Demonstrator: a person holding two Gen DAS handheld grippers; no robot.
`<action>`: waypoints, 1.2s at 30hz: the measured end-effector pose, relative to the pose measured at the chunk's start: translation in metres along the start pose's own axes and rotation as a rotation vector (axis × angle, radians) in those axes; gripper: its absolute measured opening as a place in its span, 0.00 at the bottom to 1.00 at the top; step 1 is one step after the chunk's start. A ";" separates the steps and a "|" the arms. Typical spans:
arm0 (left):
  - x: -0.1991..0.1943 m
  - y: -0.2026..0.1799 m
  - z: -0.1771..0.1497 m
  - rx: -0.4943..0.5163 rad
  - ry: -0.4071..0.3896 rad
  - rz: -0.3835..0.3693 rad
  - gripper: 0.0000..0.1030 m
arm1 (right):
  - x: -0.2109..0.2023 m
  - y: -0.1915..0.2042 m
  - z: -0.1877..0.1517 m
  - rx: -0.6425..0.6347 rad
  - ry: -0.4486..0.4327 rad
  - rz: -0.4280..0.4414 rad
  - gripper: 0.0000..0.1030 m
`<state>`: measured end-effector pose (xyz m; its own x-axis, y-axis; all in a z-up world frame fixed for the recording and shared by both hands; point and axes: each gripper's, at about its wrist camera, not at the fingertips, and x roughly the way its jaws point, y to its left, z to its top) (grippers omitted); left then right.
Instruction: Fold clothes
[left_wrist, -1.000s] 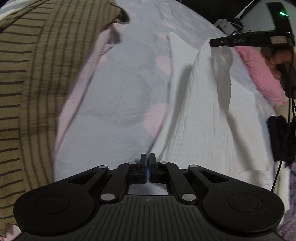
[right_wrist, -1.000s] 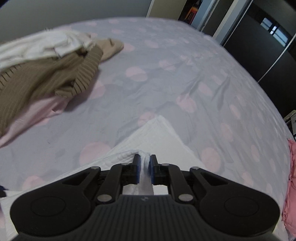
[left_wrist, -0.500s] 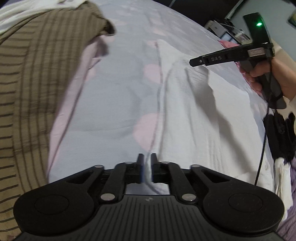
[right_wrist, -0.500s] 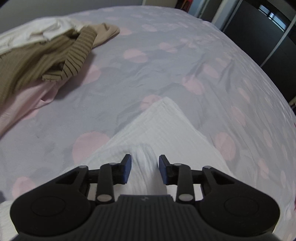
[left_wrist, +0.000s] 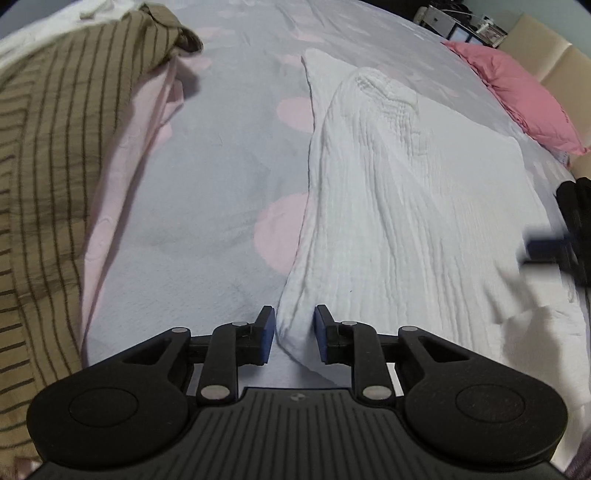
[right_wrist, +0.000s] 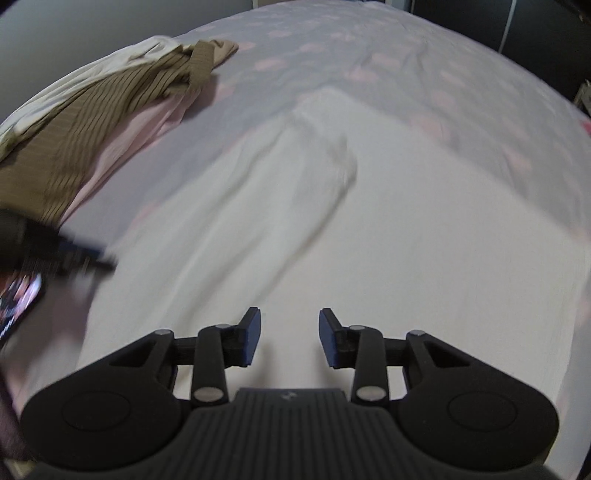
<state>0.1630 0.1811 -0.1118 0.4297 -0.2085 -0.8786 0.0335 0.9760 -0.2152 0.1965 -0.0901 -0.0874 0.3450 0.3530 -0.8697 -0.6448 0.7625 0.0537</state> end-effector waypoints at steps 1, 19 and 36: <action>-0.004 -0.008 0.000 0.025 -0.011 -0.006 0.20 | -0.005 0.003 -0.015 0.004 0.005 0.010 0.36; 0.026 -0.169 -0.032 0.508 0.049 -0.092 0.29 | -0.099 -0.108 -0.175 0.336 0.020 -0.225 0.37; 0.020 -0.183 -0.023 0.489 0.050 -0.090 0.11 | -0.074 -0.218 -0.165 0.717 0.004 -0.159 0.34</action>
<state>0.1444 -0.0032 -0.0998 0.3625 -0.2839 -0.8877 0.4930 0.8667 -0.0759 0.1988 -0.3723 -0.1158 0.3936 0.2078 -0.8955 0.0184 0.9721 0.2337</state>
